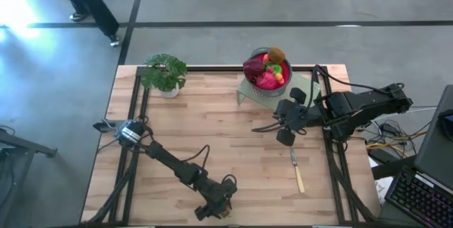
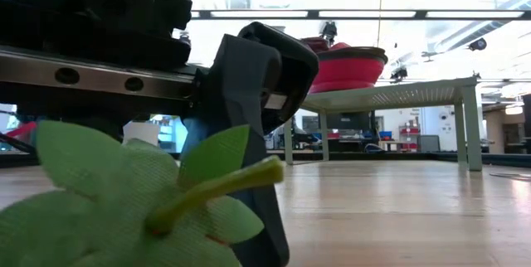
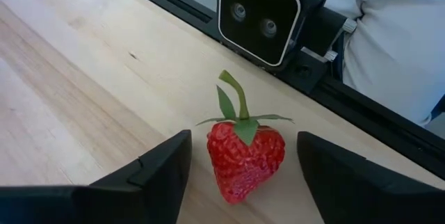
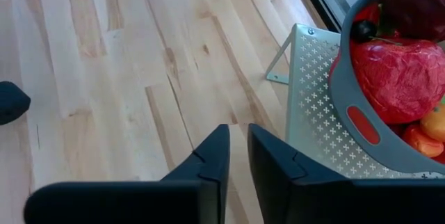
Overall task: Pick & Place Fruit
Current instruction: Put the red strawberry into the red strainer bowl
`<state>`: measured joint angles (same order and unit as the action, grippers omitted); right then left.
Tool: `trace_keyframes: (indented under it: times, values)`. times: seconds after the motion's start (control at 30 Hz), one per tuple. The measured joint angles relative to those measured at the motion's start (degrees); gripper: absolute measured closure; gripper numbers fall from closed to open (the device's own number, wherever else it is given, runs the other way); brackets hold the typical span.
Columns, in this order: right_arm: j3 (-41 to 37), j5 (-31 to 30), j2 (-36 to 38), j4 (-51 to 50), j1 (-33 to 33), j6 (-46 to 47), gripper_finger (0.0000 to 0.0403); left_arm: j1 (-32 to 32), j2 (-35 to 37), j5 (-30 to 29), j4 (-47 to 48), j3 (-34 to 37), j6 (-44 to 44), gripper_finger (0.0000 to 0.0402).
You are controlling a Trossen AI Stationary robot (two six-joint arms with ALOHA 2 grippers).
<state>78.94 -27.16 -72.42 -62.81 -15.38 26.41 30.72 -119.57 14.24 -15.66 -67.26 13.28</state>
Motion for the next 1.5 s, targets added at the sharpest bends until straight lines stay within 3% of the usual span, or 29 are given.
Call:
trace_keyframes:
  times: [0.8,1.17,1.5]
  values:
    - [0.0,0.0,0.0,0.1,0.0,0.2,0.0312,0.0,0.0,-0.2,0.2,0.0,-1.6,0.025]
    - [0.0,0.0,0.0,0.2,0.0,0.2,0.0343,0.0,0.0,-0.2,0.2,0.0,-2.7,0.0223]
    - [0.0,0.0,0.0,0.4,0.0,0.2,0.0369,0.0,0.0,-0.2,0.2,0.0,-2.9,0.0229]
